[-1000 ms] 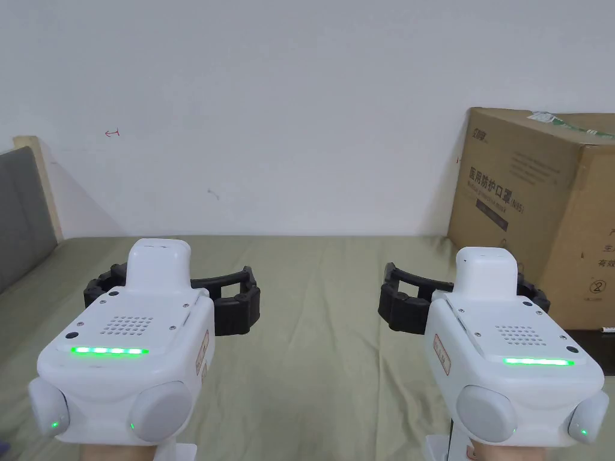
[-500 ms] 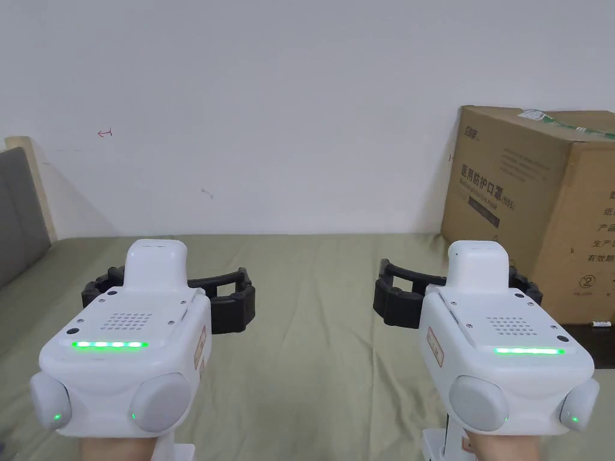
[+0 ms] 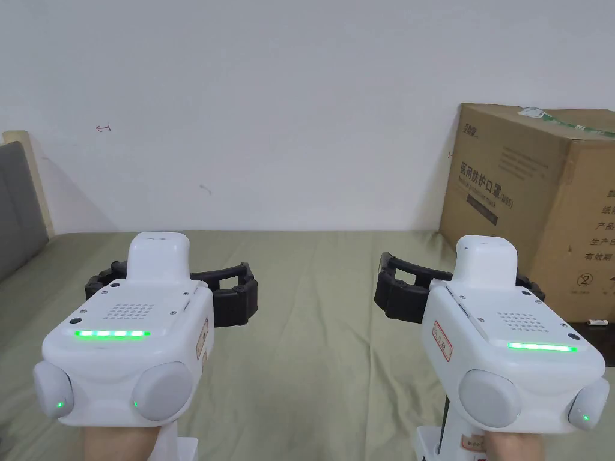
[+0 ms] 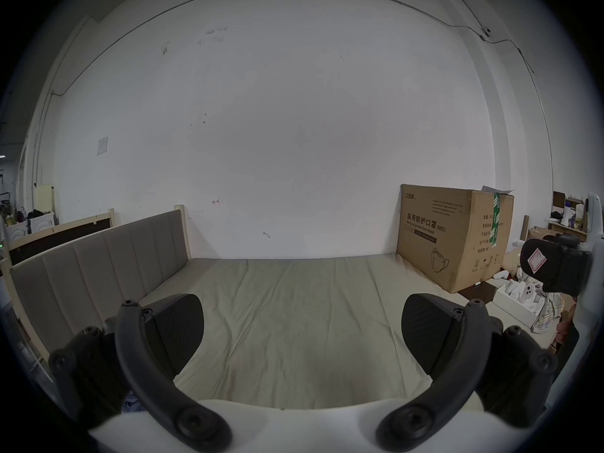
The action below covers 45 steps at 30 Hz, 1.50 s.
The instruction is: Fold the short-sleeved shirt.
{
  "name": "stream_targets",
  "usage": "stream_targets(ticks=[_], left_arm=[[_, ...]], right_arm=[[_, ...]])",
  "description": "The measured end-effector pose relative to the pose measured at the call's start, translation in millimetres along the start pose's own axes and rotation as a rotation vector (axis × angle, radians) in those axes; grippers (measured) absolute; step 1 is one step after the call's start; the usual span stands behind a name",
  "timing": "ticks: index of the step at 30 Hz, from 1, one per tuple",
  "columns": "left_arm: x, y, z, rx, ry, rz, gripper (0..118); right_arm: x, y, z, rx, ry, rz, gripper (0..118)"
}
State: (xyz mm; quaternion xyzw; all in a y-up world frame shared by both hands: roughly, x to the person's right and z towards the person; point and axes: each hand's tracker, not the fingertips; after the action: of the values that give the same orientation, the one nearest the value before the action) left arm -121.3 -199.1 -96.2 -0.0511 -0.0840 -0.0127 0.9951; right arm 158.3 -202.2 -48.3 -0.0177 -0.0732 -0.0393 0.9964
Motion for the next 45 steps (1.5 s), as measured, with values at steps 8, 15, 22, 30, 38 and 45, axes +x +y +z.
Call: stream_targets(ticks=[8,15,22,30,38,45], left_arm=[[4.8,1.5,-1.7,-0.004,-0.008,-0.011,118],[9.5,5.1,-4.2,-0.009,-0.013,-0.017,118],[14.5,8.7,-6.3,-0.009,-0.019,-0.034,118],[16.4,10.4,-7.2,-0.009,-0.005,-0.037,118],[19.4,9.6,-5.5,-0.02,0.006,-0.056,118],[18.9,12.1,-3.8,-0.009,0.011,-0.043,118]], right_arm=[[0.2,4.4,5.1,0.016,0.046,-0.004,118],[0.0,14.6,6.6,0.004,0.007,-0.026,118],[4.4,20.9,9.4,0.016,0.01,-0.055,118],[6.6,21.1,11.1,0.021,0.025,-0.036,118],[10.6,20.7,12.1,0.018,0.026,-0.042,118],[14.3,22.3,14.1,0.021,0.02,-0.045,118]])
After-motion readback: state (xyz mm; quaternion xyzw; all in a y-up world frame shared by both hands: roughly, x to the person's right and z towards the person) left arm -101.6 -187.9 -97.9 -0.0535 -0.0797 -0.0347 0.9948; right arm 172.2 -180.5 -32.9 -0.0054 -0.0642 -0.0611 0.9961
